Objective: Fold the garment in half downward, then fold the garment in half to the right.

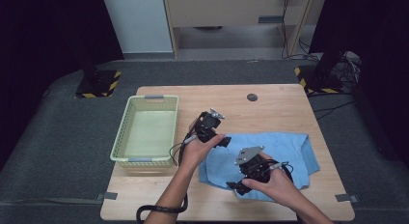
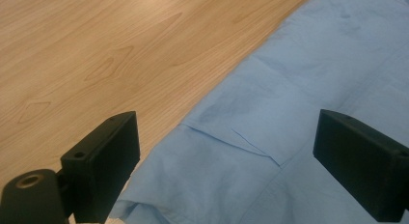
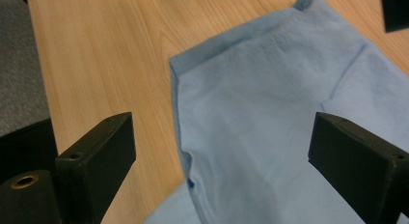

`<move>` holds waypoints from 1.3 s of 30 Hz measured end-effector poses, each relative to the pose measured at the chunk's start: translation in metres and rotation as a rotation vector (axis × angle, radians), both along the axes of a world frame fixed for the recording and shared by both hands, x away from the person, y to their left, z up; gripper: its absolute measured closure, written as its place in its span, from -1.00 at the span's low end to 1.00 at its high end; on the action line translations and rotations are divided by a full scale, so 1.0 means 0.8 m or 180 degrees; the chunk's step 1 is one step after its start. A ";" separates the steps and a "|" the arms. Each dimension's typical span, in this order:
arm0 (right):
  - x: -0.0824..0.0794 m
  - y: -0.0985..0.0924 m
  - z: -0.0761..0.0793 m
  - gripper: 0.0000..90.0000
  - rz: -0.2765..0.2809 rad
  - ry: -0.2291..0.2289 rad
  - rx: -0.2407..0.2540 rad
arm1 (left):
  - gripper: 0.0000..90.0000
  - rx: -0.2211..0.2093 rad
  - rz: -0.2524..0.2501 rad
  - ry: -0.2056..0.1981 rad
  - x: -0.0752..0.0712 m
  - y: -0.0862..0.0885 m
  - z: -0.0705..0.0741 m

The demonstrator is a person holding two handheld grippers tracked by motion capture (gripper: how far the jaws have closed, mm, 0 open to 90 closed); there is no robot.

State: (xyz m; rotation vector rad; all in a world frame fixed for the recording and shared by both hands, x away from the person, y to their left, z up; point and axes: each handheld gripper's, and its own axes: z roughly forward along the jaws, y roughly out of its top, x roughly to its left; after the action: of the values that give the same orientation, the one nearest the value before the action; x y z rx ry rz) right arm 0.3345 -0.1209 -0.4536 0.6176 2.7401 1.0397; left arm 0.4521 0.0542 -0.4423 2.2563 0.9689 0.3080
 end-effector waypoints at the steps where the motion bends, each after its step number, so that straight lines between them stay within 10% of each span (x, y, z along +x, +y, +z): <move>1: 0.000 0.003 -0.001 -0.81 0.0009 -0.0004 0.0030 | -0.80 0.0010 0.0014 -0.0004 0.001 0.001 -0.001; 20: -0.015 0.059 -0.037 -0.27 -0.0059 0.0019 0.0114 | -0.50 0.0011 0.0230 -0.0178 -0.001 0.011 -0.021; 39: -0.007 0.097 -0.078 -0.20 -0.0226 -0.0074 0.0071 | -0.49 -0.0096 0.0412 -0.0108 -0.005 0.024 -0.055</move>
State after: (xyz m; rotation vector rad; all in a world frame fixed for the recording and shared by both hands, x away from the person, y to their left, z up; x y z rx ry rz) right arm 0.3287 -0.0435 -0.5158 0.6964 2.6694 1.0559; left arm 0.4480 0.0732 -0.4866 2.1588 1.0968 0.3843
